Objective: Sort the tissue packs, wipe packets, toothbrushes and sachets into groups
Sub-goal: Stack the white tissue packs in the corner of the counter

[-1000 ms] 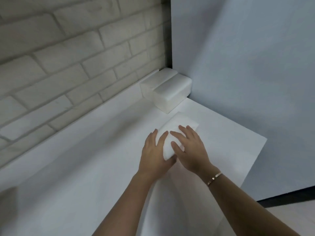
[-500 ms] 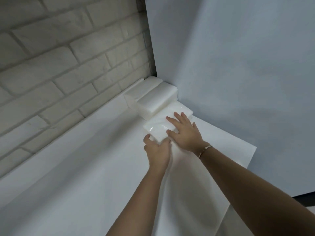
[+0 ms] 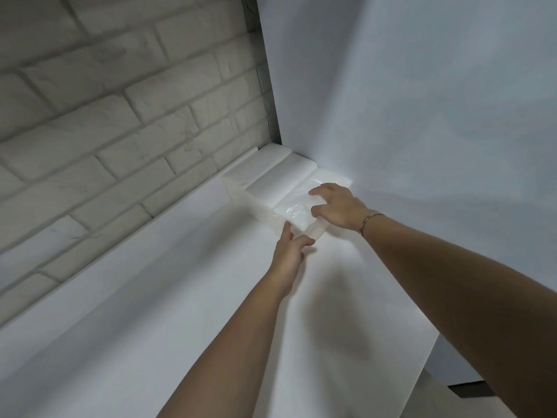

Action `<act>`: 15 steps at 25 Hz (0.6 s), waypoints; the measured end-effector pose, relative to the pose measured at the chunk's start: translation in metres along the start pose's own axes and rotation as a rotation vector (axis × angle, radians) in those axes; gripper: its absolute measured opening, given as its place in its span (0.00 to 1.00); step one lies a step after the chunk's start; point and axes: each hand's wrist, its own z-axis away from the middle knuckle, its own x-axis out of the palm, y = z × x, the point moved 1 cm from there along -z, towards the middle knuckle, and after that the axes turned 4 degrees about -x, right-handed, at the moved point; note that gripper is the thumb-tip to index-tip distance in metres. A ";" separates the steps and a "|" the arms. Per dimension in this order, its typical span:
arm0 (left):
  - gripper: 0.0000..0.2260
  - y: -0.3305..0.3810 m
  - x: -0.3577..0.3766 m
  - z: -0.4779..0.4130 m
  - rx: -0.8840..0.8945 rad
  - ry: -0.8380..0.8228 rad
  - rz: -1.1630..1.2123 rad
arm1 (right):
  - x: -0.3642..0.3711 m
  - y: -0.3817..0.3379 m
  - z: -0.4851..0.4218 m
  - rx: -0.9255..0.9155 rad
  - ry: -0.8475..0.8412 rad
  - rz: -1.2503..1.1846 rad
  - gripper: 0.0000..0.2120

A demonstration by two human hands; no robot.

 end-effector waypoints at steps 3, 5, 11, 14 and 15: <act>0.41 -0.004 -0.008 0.006 -0.019 0.008 -0.094 | 0.000 -0.003 -0.004 0.014 -0.021 -0.018 0.30; 0.39 -0.003 -0.019 0.014 -0.013 0.042 -0.169 | -0.006 -0.001 -0.006 0.003 -0.030 -0.127 0.26; 0.18 0.010 -0.056 0.063 0.192 0.166 -0.162 | -0.012 -0.006 0.043 -0.145 0.320 -0.405 0.16; 0.09 0.004 -0.076 0.102 0.292 0.219 -0.122 | 0.018 -0.026 0.100 -0.149 0.365 -0.540 0.14; 0.07 -0.001 -0.085 0.116 0.320 0.245 -0.089 | 0.029 -0.036 0.121 -0.160 0.356 -0.580 0.13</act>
